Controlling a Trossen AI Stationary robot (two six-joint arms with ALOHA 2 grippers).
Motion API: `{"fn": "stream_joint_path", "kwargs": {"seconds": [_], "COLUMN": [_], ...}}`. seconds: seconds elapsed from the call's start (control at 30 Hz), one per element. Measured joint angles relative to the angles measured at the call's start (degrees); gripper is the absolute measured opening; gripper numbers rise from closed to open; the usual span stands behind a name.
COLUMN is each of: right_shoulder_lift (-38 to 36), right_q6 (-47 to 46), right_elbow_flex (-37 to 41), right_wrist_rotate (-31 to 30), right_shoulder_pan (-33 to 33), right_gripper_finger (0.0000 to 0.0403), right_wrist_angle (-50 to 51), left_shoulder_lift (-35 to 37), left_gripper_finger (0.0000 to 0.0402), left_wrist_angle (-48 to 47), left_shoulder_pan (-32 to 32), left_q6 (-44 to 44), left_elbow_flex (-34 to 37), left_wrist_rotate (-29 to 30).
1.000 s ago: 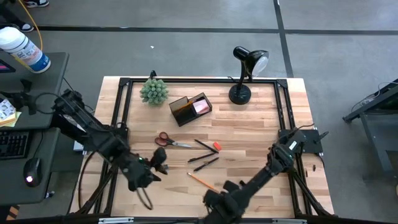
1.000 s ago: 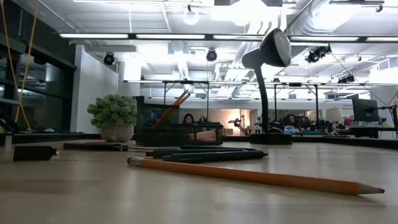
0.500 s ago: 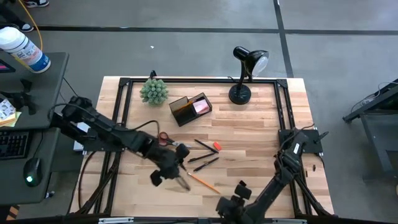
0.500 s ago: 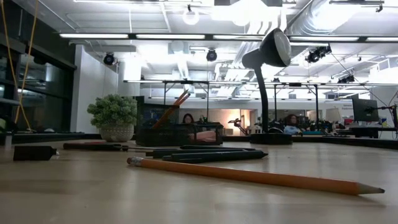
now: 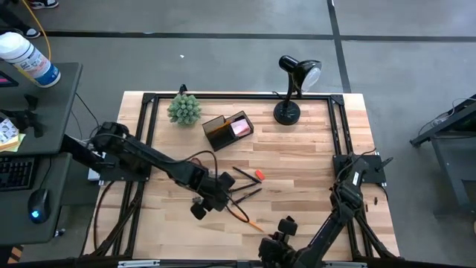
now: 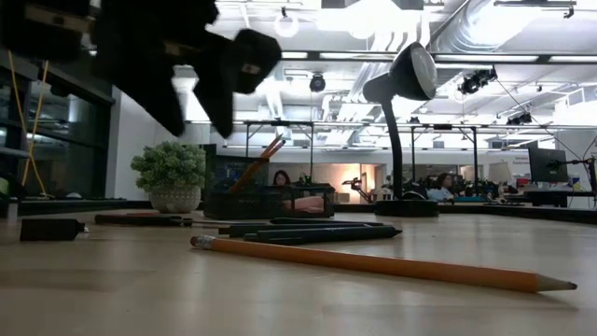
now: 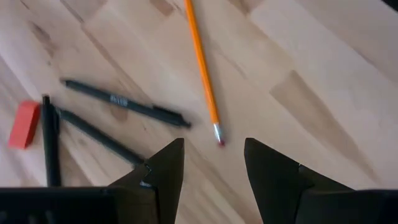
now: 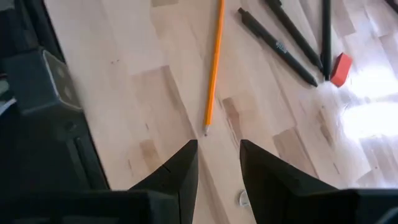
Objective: Pick and place office supplies into organizer
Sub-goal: Put the orange pencil into the black desk organizer
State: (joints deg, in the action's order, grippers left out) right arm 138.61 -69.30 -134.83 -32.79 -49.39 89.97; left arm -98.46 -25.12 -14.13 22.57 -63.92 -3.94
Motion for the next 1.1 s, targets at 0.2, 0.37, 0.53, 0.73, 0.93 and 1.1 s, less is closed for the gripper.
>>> {"fn": "stream_joint_path", "kwargs": {"seconds": [0.2, 0.37, 0.53, 0.73, 0.93, 1.1], "right_shoulder_lift": [0.0, 0.0, 0.0, 0.0, 0.0, 0.0], "right_q6": [0.3, -1.3, -4.9, -6.6, -6.7, -6.7], "right_elbow_flex": [0.0, 0.0, 0.0, 0.0, 0.0, 0.0], "right_wrist_rotate": [-0.1, 1.9, 3.5, 4.8, 4.9, 5.0], "right_shoulder_pan": [0.9, 1.1, 1.1, 1.1, 1.2, 1.3], "right_gripper_finger": [0.0112, 0.0112, 0.0112, 0.0112, 0.0112, 0.0112], "right_wrist_angle": [0.0, 0.0, 0.0, 0.0, 0.0, 0.0], "left_shoulder_lift": [-3.1, -3.9, -3.8, -3.8, -3.8, -3.8], "left_gripper_finger": [0.0159, 0.0159, 0.0159, 0.0159, 0.0159, 0.0159], "left_wrist_angle": [0.8, 0.4, 3.0, 7.8, 14.9, 17.7], "left_shoulder_pan": [0.3, 0.3, 0.4, 0.3, 0.3, 0.3], "left_q6": [-1.0, -1.9, -3.2, -6.2, -7.9, -9.5], "left_elbow_flex": [0.0, 0.1, 2.3, 6.7, 8.7, 10.4], "left_wrist_rotate": [-0.4, -0.2, 0.0, -0.4, -0.3, 2.5]}}
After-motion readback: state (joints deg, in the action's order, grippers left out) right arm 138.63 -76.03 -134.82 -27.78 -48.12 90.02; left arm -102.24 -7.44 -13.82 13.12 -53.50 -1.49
